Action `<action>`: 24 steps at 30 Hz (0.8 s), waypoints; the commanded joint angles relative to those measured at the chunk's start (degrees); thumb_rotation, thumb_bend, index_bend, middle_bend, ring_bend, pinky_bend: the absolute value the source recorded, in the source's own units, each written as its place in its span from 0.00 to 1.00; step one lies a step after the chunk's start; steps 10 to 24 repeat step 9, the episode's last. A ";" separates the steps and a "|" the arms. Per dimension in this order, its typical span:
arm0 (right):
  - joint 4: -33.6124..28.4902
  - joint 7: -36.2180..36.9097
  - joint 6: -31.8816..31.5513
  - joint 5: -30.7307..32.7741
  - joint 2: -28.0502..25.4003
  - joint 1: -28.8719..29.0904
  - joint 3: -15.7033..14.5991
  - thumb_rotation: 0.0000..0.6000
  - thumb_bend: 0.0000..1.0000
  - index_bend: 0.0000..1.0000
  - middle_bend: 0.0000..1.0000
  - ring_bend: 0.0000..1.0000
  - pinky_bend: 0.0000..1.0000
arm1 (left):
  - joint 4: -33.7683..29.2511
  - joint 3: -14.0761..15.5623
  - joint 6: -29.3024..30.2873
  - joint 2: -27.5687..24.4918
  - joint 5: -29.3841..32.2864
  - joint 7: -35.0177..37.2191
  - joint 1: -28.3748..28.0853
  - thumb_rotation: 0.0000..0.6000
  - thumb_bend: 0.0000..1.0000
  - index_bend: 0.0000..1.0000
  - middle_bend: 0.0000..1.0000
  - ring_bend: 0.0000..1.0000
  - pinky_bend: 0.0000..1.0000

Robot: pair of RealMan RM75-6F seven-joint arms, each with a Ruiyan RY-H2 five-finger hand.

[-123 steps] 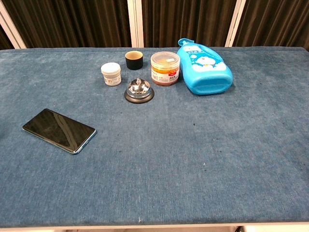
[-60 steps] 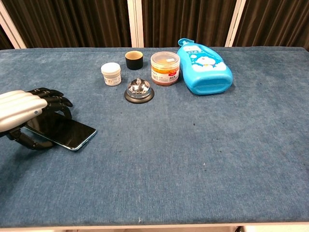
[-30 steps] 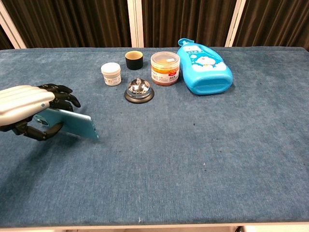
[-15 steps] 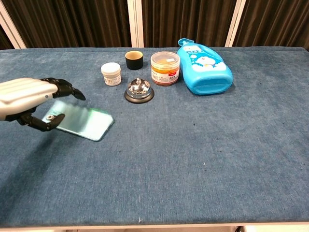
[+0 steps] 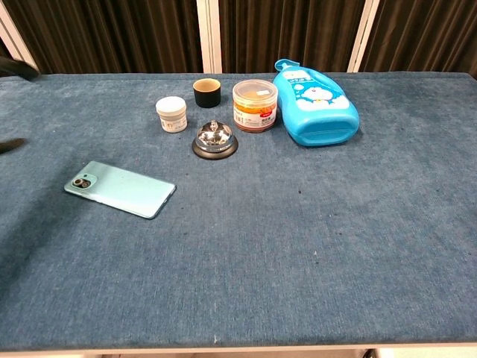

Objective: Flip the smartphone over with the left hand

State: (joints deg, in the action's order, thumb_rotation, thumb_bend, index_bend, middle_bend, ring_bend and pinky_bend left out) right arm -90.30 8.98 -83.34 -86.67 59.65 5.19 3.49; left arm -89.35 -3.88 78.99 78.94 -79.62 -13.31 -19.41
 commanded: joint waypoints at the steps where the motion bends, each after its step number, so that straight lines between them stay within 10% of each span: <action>1: -0.07 0.08 -0.12 -0.39 0.07 0.09 -0.07 1.00 0.23 0.03 0.11 0.00 0.00 | -2.06 1.91 6.07 -5.05 -0.88 2.09 5.87 1.00 0.13 0.15 0.13 0.05 0.00; 24: -0.69 -0.66 0.35 -1.36 0.62 0.85 -0.15 1.00 0.23 0.03 0.11 0.00 0.00 | -4.74 4.77 12.99 -9.84 -0.69 3.74 13.77 1.00 0.13 0.15 0.13 0.05 0.00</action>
